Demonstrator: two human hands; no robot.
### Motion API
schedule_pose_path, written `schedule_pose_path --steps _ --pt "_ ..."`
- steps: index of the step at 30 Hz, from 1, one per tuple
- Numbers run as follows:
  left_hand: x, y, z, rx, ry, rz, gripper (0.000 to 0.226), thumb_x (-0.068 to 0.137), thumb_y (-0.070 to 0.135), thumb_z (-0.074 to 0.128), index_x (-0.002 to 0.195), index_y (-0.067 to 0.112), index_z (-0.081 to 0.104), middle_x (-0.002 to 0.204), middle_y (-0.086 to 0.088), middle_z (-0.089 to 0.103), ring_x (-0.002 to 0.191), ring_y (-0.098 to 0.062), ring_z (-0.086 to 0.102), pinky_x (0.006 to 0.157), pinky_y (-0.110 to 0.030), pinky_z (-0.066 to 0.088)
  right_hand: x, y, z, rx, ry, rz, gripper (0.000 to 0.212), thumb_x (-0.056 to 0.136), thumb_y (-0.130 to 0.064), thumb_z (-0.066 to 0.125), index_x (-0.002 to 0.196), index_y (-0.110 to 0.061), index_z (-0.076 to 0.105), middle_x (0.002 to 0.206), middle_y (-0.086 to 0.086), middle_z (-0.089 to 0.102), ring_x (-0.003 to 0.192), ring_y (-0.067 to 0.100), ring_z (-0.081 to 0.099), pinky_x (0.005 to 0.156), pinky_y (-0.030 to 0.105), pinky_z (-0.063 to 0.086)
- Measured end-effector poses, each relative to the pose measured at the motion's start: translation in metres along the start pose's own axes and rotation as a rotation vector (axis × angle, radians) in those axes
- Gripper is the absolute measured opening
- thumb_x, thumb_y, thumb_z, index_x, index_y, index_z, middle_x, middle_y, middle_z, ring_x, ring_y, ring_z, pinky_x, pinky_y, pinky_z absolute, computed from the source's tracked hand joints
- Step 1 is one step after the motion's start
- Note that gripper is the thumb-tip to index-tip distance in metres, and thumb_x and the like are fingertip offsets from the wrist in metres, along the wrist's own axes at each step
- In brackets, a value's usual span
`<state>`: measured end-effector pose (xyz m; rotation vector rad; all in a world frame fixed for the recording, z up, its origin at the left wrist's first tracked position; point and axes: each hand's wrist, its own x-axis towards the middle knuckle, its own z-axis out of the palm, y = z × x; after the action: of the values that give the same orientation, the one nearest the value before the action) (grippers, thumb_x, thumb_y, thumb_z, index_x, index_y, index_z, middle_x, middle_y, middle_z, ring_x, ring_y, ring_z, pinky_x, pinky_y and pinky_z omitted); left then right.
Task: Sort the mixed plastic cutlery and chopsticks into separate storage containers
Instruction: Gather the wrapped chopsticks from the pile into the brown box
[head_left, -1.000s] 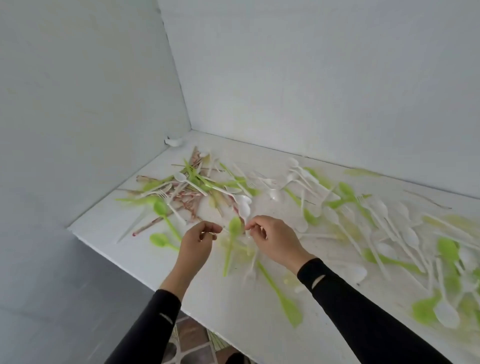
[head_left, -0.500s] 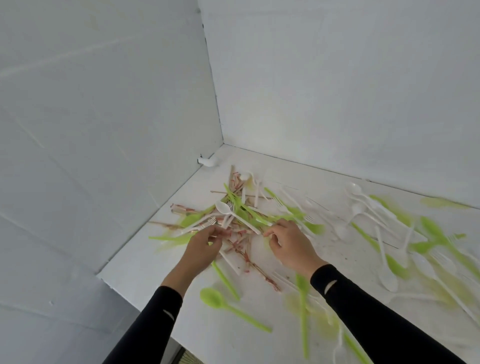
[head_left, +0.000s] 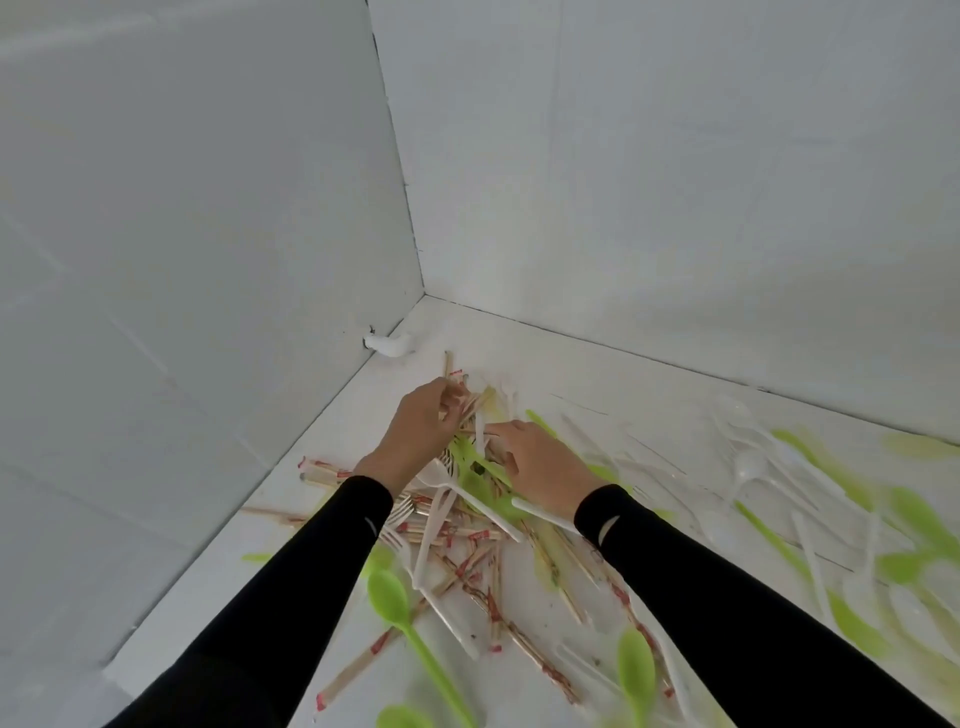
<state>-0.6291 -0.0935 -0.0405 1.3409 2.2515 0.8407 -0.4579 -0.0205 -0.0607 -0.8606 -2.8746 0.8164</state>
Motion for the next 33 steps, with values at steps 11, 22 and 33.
schedule_pose_path --steps 11,22,33 --pt "0.041 0.005 0.006 0.316 -0.188 -0.217 0.022 0.089 0.023 0.062 0.094 0.003 0.069 0.092 -0.013 0.068 0.090 -0.029 0.065 0.076 -0.036 0.049 0.005 0.041 0.000 -0.175 0.206 -0.015 0.015 0.096 -0.020 0.054 0.102 -0.015 0.067 0.099 0.002 0.060 0.097 0.023 0.053 0.078 0.034 0.048" --pt "0.042 0.012 -0.031 -0.669 0.436 -0.034 0.025 0.106 0.035 0.037 0.092 0.023 0.053 0.066 0.003 0.046 0.055 -0.009 0.047 0.057 -0.027 0.049 -0.036 0.070 -0.041 0.386 0.272 0.168 0.025 0.094 -0.010 0.053 0.104 -0.028 0.066 0.085 0.008 0.064 0.076 0.022 0.056 0.062 0.016 0.040" --pt "0.014 -0.017 0.026 -0.308 0.342 -0.192 0.017 0.099 0.030 0.053 0.092 0.014 0.054 0.071 0.002 0.052 0.064 -0.017 0.052 0.055 -0.016 0.041 -0.047 0.037 -0.017 0.437 0.240 0.137 0.015 0.096 -0.012 0.053 0.104 -0.015 0.066 0.098 -0.006 0.063 0.069 -0.012 0.051 0.065 0.006 0.037"
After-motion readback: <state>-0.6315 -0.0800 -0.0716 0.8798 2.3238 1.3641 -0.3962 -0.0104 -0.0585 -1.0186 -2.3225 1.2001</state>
